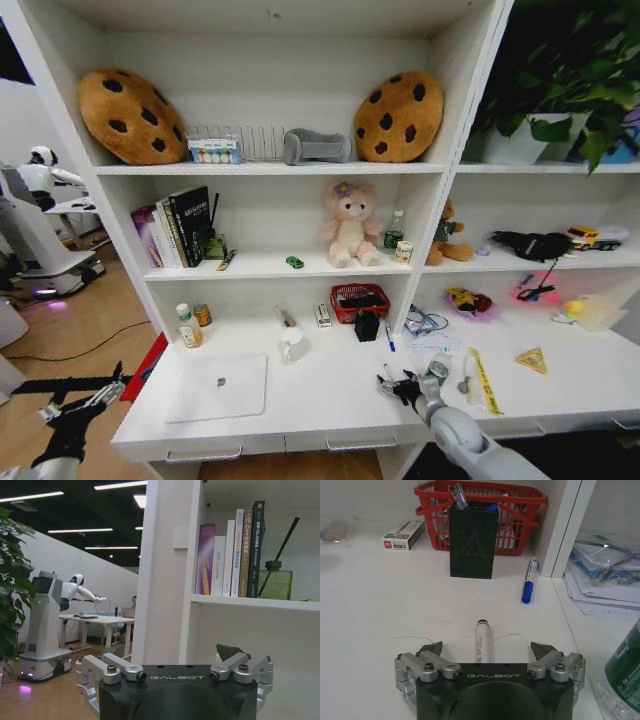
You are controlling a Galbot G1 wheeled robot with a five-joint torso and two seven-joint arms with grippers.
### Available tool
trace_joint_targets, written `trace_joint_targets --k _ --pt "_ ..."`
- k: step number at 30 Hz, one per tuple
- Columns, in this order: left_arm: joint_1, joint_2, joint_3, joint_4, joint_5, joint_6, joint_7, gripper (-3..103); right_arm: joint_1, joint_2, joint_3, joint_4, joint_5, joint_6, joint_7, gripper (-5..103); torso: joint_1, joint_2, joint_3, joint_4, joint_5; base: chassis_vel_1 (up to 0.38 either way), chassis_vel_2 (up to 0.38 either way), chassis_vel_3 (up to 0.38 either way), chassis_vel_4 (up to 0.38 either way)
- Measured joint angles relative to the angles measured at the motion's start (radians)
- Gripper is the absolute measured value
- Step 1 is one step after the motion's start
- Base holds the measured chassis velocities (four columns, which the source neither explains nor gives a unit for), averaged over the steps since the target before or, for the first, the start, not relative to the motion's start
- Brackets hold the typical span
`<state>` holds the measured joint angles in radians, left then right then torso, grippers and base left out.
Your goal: Organize the objects on the table.
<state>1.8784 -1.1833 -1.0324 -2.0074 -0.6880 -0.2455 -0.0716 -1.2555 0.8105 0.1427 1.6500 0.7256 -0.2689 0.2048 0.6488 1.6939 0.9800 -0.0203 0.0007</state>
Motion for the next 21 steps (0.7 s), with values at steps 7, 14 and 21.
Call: trace_joint_targets --k 7,14,21 --pt "-0.003 0.000 0.003 0.000 0.002 0.001 0.000 100 0.001 -0.005 -0.001 0.002 -0.008 0.002 -0.006 79 0.000 0.000 0.000 0.0000 0.0000 0.000 0.000 0.000 0.000" --pt "-0.006 0.000 0.005 0.008 0.002 0.001 0.000 100 -0.003 -0.006 -0.003 0.007 -0.009 0.002 -0.005 51 0.000 0.000 0.000 0.0001 0.0000 0.000 0.000 0.000 0.000" --pt "-0.010 0.002 0.011 0.010 0.001 0.000 -0.001 100 -0.015 -0.003 0.004 0.011 -0.010 0.002 -0.002 19 0.000 0.000 0.000 0.0001 0.0000 0.000 0.000 0.000 0.000"
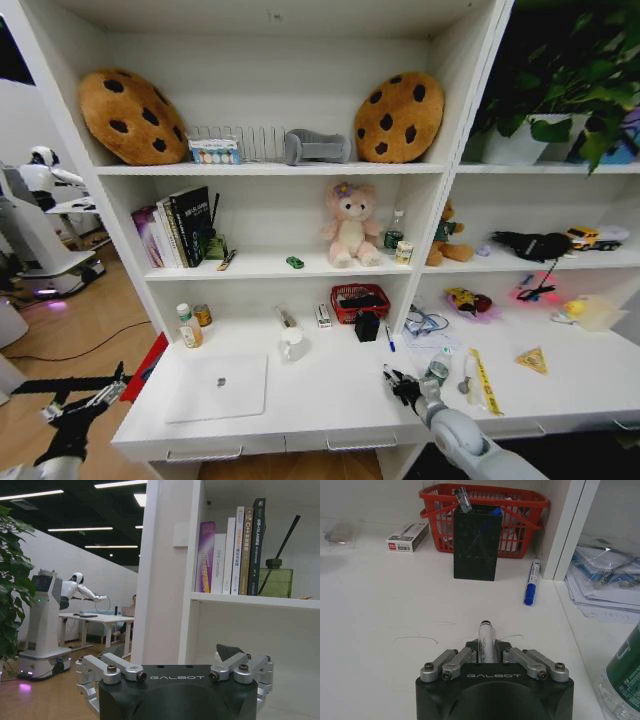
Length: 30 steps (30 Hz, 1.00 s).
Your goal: Organize the objects on the table.
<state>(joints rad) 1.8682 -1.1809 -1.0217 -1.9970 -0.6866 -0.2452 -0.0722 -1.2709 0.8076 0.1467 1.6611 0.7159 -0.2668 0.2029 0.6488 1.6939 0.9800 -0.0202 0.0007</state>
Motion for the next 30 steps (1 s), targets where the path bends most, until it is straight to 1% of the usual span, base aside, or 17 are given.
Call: trace_joint_targets --k 2,3,4,12,16,18,19,20,22,23,25,27,28,30 --pt "-0.001 0.000 0.001 0.000 0.000 0.000 0.000 100 0.000 -0.001 0.001 0.000 0.000 0.000 0.000 19 0.000 0.000 0.000 0.0000 0.0001 0.000 0.000 0.000 0.000" --pt "-0.003 0.001 0.002 0.000 0.000 0.000 0.000 100 0.000 -0.001 0.002 0.001 0.000 0.000 0.000 14 0.000 0.000 0.000 0.0000 0.0001 0.000 0.000 0.000 0.000" --pt "-0.004 0.001 0.003 0.000 0.001 0.000 -0.001 100 0.001 -0.002 0.002 0.001 0.000 -0.001 0.001 11 0.000 0.000 0.000 -0.0001 0.0001 0.000 0.000 0.000 0.000" --pt "0.000 -0.001 0.004 0.002 0.002 -0.004 -0.001 100 0.010 -0.003 -0.001 0.005 0.003 -0.004 0.004 11 0.000 0.000 0.000 -0.0002 0.0003 0.000 0.000 0.000 0.000" --pt "0.000 0.000 0.001 0.002 0.001 -0.006 -0.001 100 0.019 -0.004 -0.002 0.010 -0.023 0.011 0.001 11 0.000 0.000 0.000 -0.0002 0.0005 0.000 0.000 0.000 0.000" --pt "-0.003 0.002 -0.001 0.002 0.000 -0.006 -0.001 100 0.030 -0.004 -0.002 0.016 -0.053 0.033 -0.002 11 0.000 0.000 0.000 -0.0002 0.0004 0.000 0.000 0.000 0.000" --pt "-0.003 0.002 -0.001 0.002 0.000 -0.006 -0.001 100 0.030 -0.004 -0.002 0.016 -0.053 0.033 -0.002 11 0.000 0.000 0.000 -0.0002 0.0004 0.000 0.000 0.000 0.000" --pt "-0.005 0.003 -0.001 0.002 0.000 -0.006 -0.002 100 0.043 -0.004 -0.003 0.018 -0.091 0.068 -0.009 11 0.000 0.000 0.000 -0.0002 0.0003 0.000 0.000 0.000 0.000" --pt "-0.007 0.003 0.002 0.001 0.001 -0.004 -0.003 100 0.068 -0.003 -0.010 0.019 -0.122 0.115 -0.010 11 0.000 0.000 0.000 -0.0002 0.0003 0.000 0.000 0.000 0.000" --pt "-0.007 0.003 0.002 0.001 0.001 -0.004 -0.003 100 0.068 -0.003 -0.010 0.019 -0.122 0.115 -0.010 11 0.000 0.000 0.000 -0.0002 0.0003 0.000 0.000 0.000 0.000" --pt "-0.007 0.000 0.005 -0.001 0.004 -0.004 -0.003 100 0.097 -0.002 -0.017 0.008 -0.153 0.158 -0.014 11 0.000 0.000 0.000 -0.0001 0.0002 0.000 0.000 0.000 0.000" --pt "-0.007 0.000 0.006 -0.001 0.005 -0.003 -0.004 100 0.106 -0.001 -0.019 0.003 -0.161 0.171 -0.015 11 0.000 0.000 0.000 -0.0002 0.0002 0.000 0.000 0.000 0.000" --pt "-0.007 0.000 0.006 -0.001 0.006 -0.003 -0.004 100 0.130 0.001 -0.025 -0.009 -0.177 0.200 -0.016 11 0.000 0.000 0.000 -0.0001 0.0002 0.000 0.000 0.000 0.000" --pt "-0.007 0.000 0.006 -0.001 0.006 -0.003 -0.004 100 0.139 0.002 -0.027 -0.014 -0.184 0.210 -0.016 11 0.000 0.000 0.000 -0.0001 0.0002 0.000 0.000 0.000 0.000"
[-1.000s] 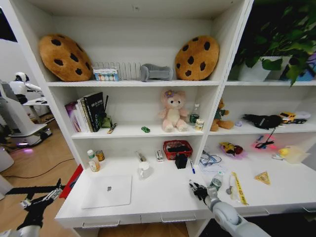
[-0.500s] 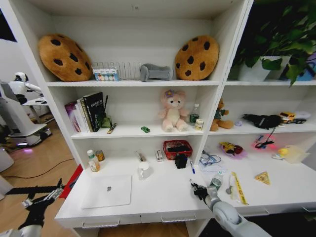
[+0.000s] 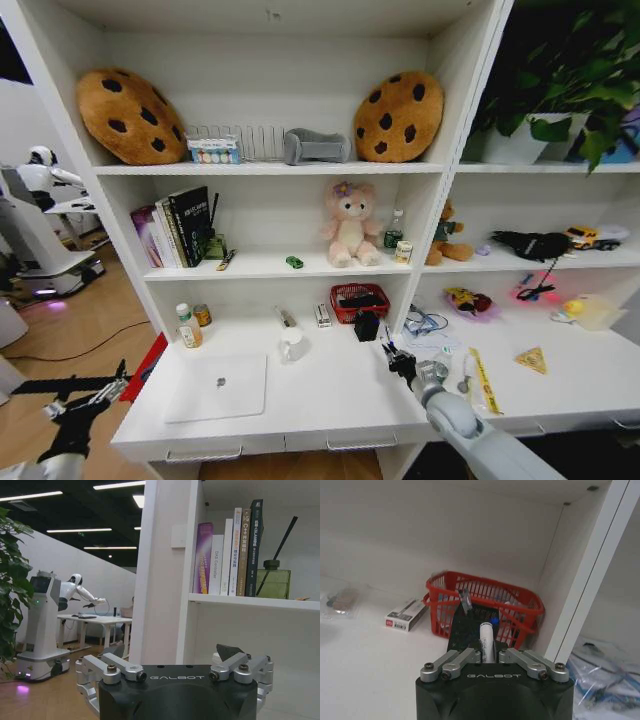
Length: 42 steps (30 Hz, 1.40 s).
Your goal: Organize the objects on the table.
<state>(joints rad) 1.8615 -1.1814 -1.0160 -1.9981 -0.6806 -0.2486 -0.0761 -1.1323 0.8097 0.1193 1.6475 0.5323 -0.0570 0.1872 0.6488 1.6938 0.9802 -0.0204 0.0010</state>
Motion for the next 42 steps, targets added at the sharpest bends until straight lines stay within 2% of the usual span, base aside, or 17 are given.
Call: trace_joint_targets --k 2,7,10,14,18,23,28,42 --pt "0.001 0.000 0.000 0.000 0.001 0.000 0.000 100 0.038 0.011 -0.010 -0.028 -0.035 0.049 0.002 11 0.000 0.000 0.000 0.0000 -0.0001 0.000 0.000 0.000 0.000" --pt "0.000 -0.003 0.002 0.000 0.006 0.001 0.000 100 0.072 0.031 -0.025 -0.062 -0.069 0.096 0.005 11 0.000 0.000 0.000 0.0000 0.0000 0.000 0.000 0.000 0.000" --pt "0.003 -0.005 0.002 0.000 0.008 0.001 -0.001 100 0.096 0.059 -0.042 -0.107 -0.127 0.144 0.005 11 0.000 0.000 0.000 0.0000 0.0000 0.000 0.000 0.000 0.000" --pt "0.005 -0.006 0.000 0.001 0.008 0.001 -0.001 100 0.107 0.075 -0.051 -0.135 -0.152 0.168 0.004 11 0.000 0.000 0.000 0.0000 -0.0001 0.000 0.000 0.000 0.000" --pt "0.009 -0.011 -0.001 0.002 0.013 0.001 -0.001 100 0.134 0.111 -0.061 -0.200 -0.227 0.233 -0.001 11 0.000 0.000 0.000 0.0000 -0.0001 0.000 0.000 0.000 0.000" --pt "0.010 -0.014 -0.001 0.002 0.016 0.001 -0.001 100 0.152 0.133 -0.063 -0.218 -0.235 0.263 -0.001 11 0.000 0.000 0.000 0.0000 -0.0001 0.000 0.000 0.000 0.000" --pt "0.006 -0.016 0.004 0.003 0.024 0.004 -0.002 100 0.202 0.165 -0.069 -0.279 -0.320 0.347 -0.001 11 0.000 0.000 0.000 0.0000 -0.0002 0.000 0.000 0.000 0.000" --pt "-0.001 -0.018 0.015 0.006 0.037 0.011 -0.009 100 0.355 0.274 -0.108 -0.482 -0.386 0.487 -0.029 11 0.000 0.000 0.000 0.0000 -0.0001 0.000 0.000 0.000 0.000"
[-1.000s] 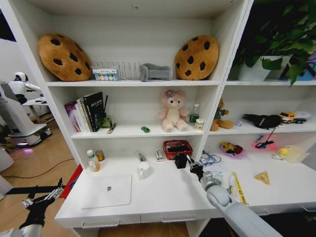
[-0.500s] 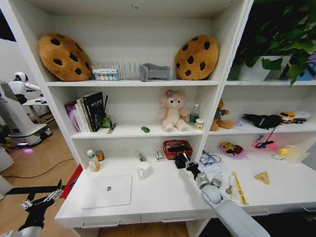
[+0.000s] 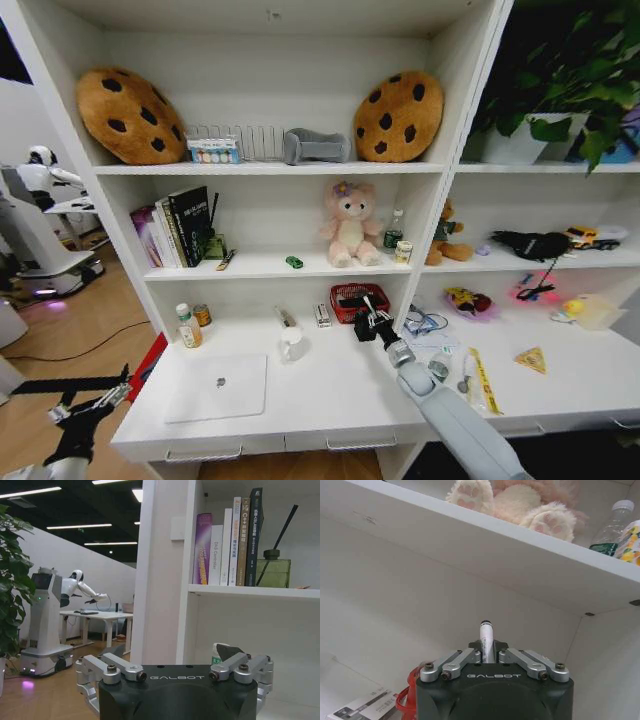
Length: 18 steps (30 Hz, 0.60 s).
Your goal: Organize the objects on the table.
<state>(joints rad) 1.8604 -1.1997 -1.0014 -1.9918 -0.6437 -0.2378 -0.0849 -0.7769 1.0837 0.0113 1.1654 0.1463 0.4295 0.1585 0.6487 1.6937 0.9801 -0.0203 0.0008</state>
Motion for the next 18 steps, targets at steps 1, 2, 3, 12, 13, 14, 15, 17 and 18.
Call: trace_joint_targets --k 1,2,3,12,13,14,15,17,18 --pt "0.000 0.000 0.000 0.001 0.000 0.001 -0.001 100 0.015 0.011 -0.004 -0.021 -0.005 0.011 -0.003 11 0.000 0.000 0.000 0.0000 0.0002 0.000 0.000 0.000 0.000" --pt "-0.002 0.001 0.000 0.002 0.001 0.003 -0.002 100 0.040 0.032 -0.010 -0.056 -0.011 0.027 -0.006 11 0.000 0.000 0.000 0.0001 -0.0002 0.000 0.000 0.000 0.000" --pt "-0.002 0.001 0.000 0.002 0.001 0.003 -0.002 100 0.040 0.032 -0.010 -0.056 -0.011 0.027 -0.006 11 0.000 0.000 0.000 0.0001 -0.0002 0.000 0.000 0.000 0.000" --pt "-0.017 0.006 0.010 0.010 0.011 0.012 -0.012 100 0.114 0.084 -0.036 -0.180 -0.015 0.077 -0.024 11 0.000 0.000 0.000 0.0001 -0.0001 0.000 0.000 0.000 0.000" --pt "-0.023 0.007 0.015 0.010 0.014 0.014 -0.016 100 0.123 0.091 -0.038 -0.197 -0.015 0.086 -0.027 11 0.000 0.000 0.000 0.0000 -0.0001 0.000 0.000 0.000 0.000" --pt "-0.025 0.008 0.017 0.010 0.016 0.016 -0.017 100 0.127 0.095 -0.039 -0.205 -0.014 0.090 -0.029 11 0.000 0.000 0.000 0.0000 -0.0001 0.000 0.000 0.000 0.000" --pt "-0.025 0.008 0.017 0.010 0.016 0.016 -0.017 100 0.127 0.095 -0.039 -0.205 -0.014 0.090 -0.029 11 0.000 0.000 0.000 0.0000 -0.0001 0.000 0.000 0.000 0.000" --pt "-0.034 0.010 0.025 0.010 0.020 0.021 -0.022 100 0.136 0.101 -0.039 -0.225 -0.012 0.101 -0.032 11 0.000 0.000 0.000 0.0000 0.0000 0.000 0.000 0.000 0.000" --pt "-0.034 0.010 0.025 0.010 0.020 0.021 -0.022 100 0.136 0.101 -0.039 -0.225 -0.012 0.101 -0.032 11 0.000 0.000 0.000 0.0000 0.0000 0.000 0.000 0.000 0.000"
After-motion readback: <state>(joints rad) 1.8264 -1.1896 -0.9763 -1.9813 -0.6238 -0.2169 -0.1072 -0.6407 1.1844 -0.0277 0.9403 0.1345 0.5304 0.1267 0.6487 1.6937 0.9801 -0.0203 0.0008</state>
